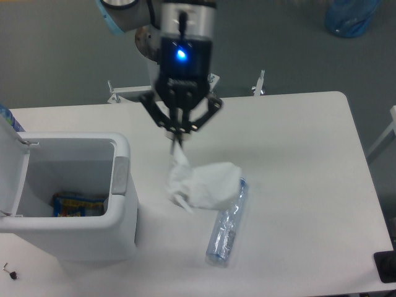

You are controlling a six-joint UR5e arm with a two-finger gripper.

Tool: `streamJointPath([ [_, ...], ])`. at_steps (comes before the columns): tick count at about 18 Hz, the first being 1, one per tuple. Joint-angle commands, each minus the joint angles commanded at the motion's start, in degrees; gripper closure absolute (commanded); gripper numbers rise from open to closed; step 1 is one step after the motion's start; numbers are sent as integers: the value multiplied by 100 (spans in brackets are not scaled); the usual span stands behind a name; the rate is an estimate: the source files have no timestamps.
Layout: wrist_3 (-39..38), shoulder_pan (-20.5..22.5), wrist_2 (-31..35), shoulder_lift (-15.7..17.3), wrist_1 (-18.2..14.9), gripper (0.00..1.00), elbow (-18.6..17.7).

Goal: Place the trash in the trash can
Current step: 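Lift the tissue and carry it over the white trash bin, then lower the tissue into the bin and open the gripper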

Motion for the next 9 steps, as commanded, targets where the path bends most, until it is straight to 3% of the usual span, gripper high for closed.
streamJointPath([
  [5,-26,-616,-9,54,0,96,-221],
  [9,-219,-845,-9,19,0,95,-239],
])
